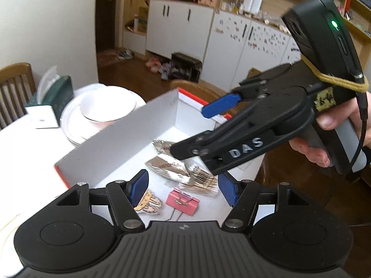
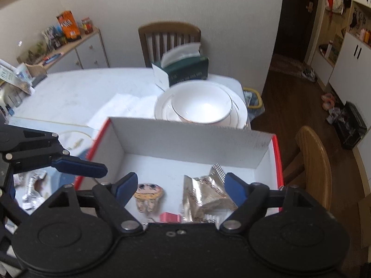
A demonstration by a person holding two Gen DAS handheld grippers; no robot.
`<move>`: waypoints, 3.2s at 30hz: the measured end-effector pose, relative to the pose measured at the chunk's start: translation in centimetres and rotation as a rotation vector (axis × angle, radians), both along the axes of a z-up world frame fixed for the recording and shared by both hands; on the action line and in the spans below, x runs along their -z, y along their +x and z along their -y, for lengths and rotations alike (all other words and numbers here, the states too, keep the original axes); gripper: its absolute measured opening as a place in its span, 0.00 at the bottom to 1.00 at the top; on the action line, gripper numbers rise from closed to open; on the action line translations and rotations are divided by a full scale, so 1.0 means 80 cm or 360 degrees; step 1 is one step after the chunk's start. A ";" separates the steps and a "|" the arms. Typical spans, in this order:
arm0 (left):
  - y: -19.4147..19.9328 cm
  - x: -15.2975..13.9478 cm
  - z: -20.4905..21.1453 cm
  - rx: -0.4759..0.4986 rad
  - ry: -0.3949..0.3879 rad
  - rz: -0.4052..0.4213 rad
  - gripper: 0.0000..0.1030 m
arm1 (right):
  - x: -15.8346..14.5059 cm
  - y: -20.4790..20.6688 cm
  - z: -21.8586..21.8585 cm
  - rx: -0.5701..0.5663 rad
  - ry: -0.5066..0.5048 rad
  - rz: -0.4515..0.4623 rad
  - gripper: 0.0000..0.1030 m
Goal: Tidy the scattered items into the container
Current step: 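Withdraw both tools from the box toward the remaining table items, then grasp the bag of white beads with the right tool while the left tool grasps the pink-white snack bag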
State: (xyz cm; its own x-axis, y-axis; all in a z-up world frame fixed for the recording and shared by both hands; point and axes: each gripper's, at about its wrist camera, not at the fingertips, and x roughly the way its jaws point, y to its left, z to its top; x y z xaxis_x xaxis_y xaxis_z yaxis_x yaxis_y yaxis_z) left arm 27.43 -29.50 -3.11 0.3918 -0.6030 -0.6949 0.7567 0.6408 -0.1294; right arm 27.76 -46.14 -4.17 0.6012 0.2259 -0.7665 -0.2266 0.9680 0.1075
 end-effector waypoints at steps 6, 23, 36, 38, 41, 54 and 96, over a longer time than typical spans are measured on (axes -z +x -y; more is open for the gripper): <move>-0.018 -0.014 -0.033 -0.0059 -0.0061 0.0121 0.68 | -0.020 -0.024 -0.023 0.0002 0.0046 0.0100 0.87; -0.076 -0.048 -0.190 -0.0269 -0.0156 0.0218 0.78 | -0.039 -0.076 -0.130 -0.0004 0.0107 0.0228 0.94; -0.099 -0.025 -0.302 -0.0411 -0.0160 0.0190 0.93 | -0.027 -0.097 -0.225 -0.0037 0.0136 0.0191 0.95; -0.103 -0.017 -0.319 -0.0434 -0.0152 0.0191 1.00 | -0.024 -0.100 -0.238 -0.0039 0.0142 0.0177 0.95; -0.107 -0.007 -0.346 -0.0474 -0.0132 0.0168 1.00 | -0.018 -0.102 -0.257 -0.0043 0.0150 0.0154 0.95; -0.118 0.039 -0.433 -0.0566 -0.0050 0.0121 1.00 | 0.020 -0.106 -0.331 -0.0068 0.0103 0.0083 0.95; -0.090 0.131 -0.460 -0.0535 0.0148 0.0090 0.85 | 0.143 -0.086 -0.352 0.0043 -0.0020 -0.0229 0.64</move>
